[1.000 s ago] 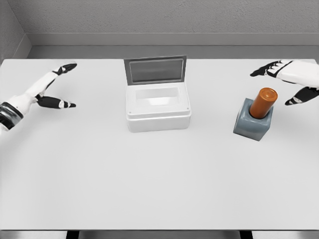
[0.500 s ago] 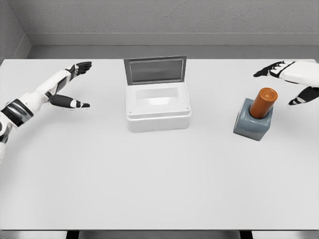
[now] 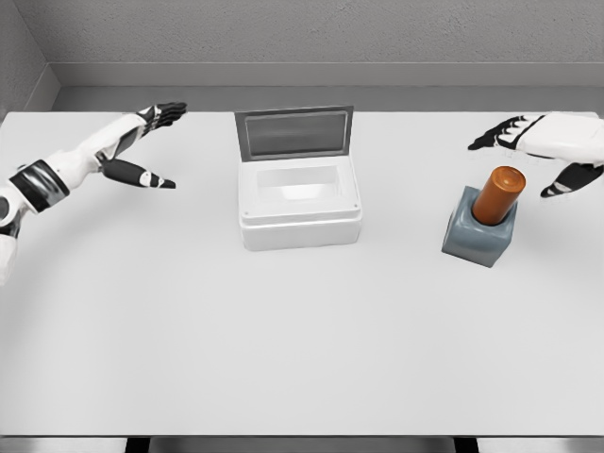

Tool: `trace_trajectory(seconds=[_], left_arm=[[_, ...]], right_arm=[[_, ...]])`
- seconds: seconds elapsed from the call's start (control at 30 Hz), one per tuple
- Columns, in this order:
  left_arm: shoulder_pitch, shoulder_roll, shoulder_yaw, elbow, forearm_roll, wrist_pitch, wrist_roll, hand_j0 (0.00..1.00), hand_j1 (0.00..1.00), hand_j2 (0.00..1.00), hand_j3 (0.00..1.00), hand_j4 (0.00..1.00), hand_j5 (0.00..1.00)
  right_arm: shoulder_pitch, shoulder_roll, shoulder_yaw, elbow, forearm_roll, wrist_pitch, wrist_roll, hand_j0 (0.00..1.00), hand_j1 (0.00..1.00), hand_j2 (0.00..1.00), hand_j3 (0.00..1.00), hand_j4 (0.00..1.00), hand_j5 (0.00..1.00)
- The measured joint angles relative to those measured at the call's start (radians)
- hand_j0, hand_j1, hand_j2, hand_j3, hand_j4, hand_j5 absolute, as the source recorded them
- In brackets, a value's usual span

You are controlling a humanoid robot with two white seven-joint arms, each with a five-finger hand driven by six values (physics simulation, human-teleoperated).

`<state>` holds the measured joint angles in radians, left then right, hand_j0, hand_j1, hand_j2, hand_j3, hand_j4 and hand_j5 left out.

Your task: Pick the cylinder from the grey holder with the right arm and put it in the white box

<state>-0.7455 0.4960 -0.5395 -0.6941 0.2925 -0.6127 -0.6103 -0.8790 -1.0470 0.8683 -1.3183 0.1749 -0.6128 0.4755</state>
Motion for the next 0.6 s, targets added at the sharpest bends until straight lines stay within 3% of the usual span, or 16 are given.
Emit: trace_trajectory(seconds=[0.37, 0.6], left_arm=[[-0.015, -0.035, 0.008, -0.002, -0.069, 0.0, -0.001, 1.0, 1.0, 1.0, 1.0, 1.0, 1.0], [-0.026, -0.047, 0.008, -0.001, -0.072, 0.0, -0.001, 1.0, 1.0, 1.0, 1.0, 1.0, 1.0]], right_arm=[[-0.087, -0.055, 0.096, -0.058, 0.002, 0.0, 0.026, 1.0, 1.0, 1.0, 1.0, 1.0, 1.0], [-0.133, -0.044, 0.163, -0.071, 0.001, 0.0, 0.027, 1.0, 1.0, 1.0, 1.0, 1.0, 1.0]])
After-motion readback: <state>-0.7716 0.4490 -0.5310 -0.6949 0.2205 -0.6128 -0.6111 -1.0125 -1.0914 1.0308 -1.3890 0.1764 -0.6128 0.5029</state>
